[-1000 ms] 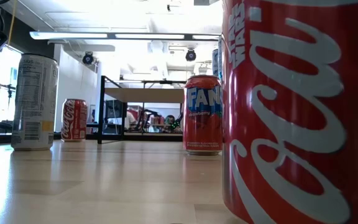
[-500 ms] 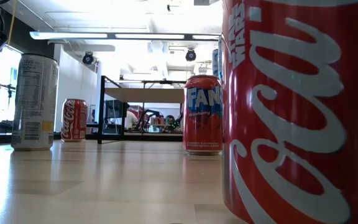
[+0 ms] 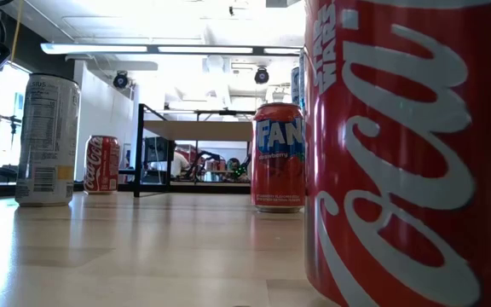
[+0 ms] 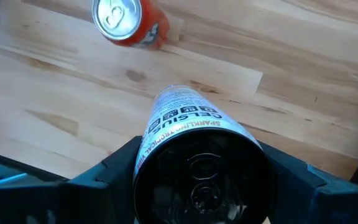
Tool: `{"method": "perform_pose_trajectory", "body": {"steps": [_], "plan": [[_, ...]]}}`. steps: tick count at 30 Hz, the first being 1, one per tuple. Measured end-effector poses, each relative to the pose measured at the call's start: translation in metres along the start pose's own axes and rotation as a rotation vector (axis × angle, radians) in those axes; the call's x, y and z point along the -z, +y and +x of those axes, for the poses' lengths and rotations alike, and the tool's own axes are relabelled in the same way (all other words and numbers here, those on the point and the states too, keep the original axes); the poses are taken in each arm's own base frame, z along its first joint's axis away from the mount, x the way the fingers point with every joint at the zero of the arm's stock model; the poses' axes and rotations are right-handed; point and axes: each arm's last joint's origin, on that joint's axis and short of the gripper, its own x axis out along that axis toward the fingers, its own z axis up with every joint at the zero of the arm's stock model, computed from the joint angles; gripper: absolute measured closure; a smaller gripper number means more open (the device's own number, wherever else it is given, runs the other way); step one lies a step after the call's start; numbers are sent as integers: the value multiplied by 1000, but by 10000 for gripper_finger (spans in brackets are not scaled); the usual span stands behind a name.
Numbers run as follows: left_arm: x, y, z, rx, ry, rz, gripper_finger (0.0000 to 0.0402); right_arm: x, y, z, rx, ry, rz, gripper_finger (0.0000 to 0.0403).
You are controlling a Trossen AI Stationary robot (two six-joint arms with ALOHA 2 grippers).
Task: Place canned beverage on shelf
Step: Move the bottom white yellow soda can to the center of the table
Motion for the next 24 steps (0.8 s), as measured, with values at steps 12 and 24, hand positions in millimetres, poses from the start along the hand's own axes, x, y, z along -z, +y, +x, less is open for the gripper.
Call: {"method": "perform_pose_trajectory", "body": {"steps": [12,24], "plan": [[0,0,0,-1,0,0,41,-59,6,12,37,-57,96,161],[0,0,0,-1,0,0,41,-94,28,70,205,-32,99,161]]}}
